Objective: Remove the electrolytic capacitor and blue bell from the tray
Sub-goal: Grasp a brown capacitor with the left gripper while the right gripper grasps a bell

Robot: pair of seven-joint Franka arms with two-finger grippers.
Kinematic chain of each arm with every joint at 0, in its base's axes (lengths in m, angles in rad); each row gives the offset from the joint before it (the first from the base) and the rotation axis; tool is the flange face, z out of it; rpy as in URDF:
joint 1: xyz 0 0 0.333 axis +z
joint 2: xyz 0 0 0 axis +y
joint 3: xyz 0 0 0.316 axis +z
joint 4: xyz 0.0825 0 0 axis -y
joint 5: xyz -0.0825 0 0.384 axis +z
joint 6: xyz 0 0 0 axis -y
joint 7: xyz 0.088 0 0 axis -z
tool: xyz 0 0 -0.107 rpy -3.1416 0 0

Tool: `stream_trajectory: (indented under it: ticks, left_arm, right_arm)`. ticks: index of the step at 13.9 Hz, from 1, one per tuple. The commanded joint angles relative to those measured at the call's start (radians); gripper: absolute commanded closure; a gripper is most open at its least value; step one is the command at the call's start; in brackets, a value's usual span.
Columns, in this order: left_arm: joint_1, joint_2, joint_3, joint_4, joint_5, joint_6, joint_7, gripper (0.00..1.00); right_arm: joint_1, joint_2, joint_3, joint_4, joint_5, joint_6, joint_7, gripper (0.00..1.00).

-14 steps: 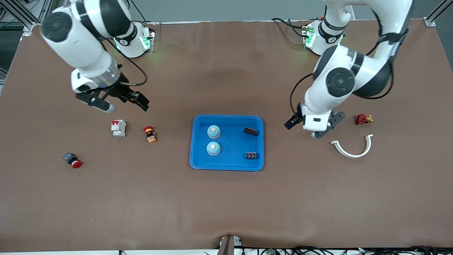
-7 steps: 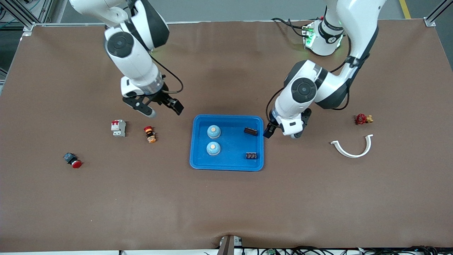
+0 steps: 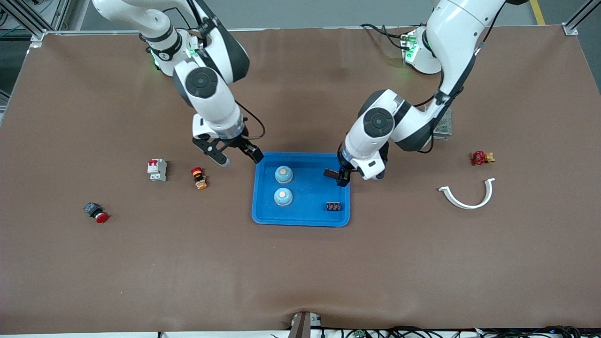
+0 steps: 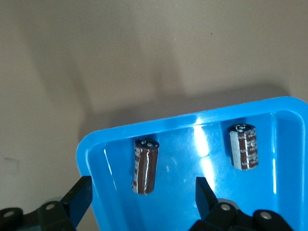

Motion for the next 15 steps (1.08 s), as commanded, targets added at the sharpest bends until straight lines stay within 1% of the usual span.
stream_trajectory:
  ticks: [1,2,6,8,10,13,15]
  left_arm:
    - [-0.022,0.077,0.008,0.076,0.059,0.028,-0.083,0.15]
    - [-0.031,0.091,0.009,0.087,0.059,0.028,-0.086,0.22]
    - [-0.040,0.111,0.012,0.084,0.059,0.027,-0.098,0.21]
    - [-0.046,0.117,0.012,0.084,0.059,0.028,-0.109,0.23]
    - [-0.045,0.118,0.012,0.082,0.059,0.028,-0.115,0.24]
    - [-0.046,0.131,0.017,0.085,0.059,0.030,-0.115,0.29]
    - [-0.046,0.132,0.021,0.088,0.059,0.030,-0.115,0.36]
  right_arm:
    - [0.016,0.085,-0.013,0.076,-0.026,0.009,0.166,0.00]
    - [0.016,0.105,-0.013,0.087,-0.026,0.022,0.211,0.00]
    - [0.039,0.220,-0.016,0.177,-0.030,0.074,0.427,0.00]
    - [0.042,0.259,-0.016,0.190,-0.033,0.114,0.473,0.00]
    - [0.057,0.303,-0.017,0.219,-0.035,0.116,0.510,0.00]
    - [0.071,0.355,-0.019,0.252,-0.055,0.118,0.561,0.00]
    - [0.082,0.362,-0.017,0.259,-0.062,0.116,0.578,0.00]
